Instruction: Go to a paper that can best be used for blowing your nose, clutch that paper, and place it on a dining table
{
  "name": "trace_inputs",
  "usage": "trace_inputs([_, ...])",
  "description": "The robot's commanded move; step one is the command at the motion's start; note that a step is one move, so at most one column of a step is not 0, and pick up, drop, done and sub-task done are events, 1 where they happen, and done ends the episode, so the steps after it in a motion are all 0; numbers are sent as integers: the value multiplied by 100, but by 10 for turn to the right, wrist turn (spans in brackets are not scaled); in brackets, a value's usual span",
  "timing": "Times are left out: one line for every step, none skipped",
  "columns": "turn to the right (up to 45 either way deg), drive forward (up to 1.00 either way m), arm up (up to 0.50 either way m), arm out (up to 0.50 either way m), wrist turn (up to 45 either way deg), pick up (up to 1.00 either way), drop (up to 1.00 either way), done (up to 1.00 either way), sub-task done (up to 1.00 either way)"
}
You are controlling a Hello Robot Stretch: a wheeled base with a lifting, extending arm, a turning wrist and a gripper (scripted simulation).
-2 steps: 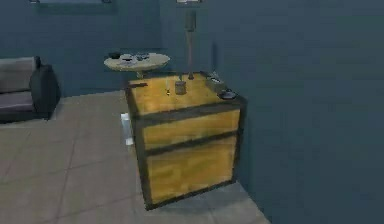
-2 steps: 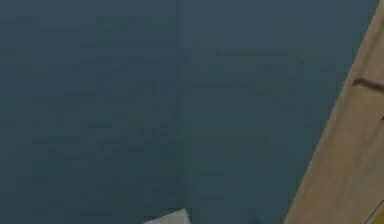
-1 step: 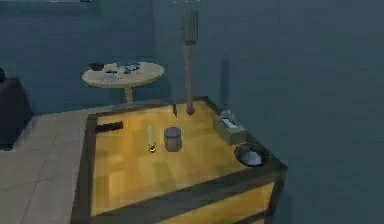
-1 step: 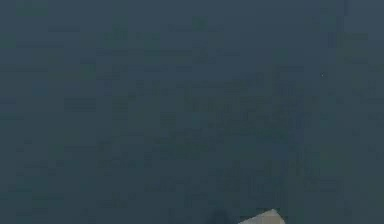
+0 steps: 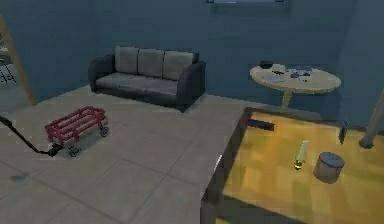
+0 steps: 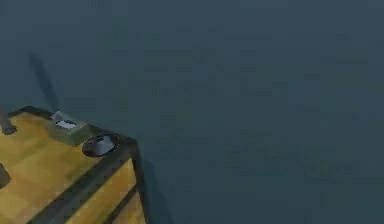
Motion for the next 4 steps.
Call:
trace_inputs([-300,0,0,0,0,0,0,0,0])
trace_inputs([450,0,0,0,0,0,0,0,0])
trace_inputs([450,0,0,0,0,0,0,0,0])
trace_inputs([210,0,0,0,0,0,0,0,0])
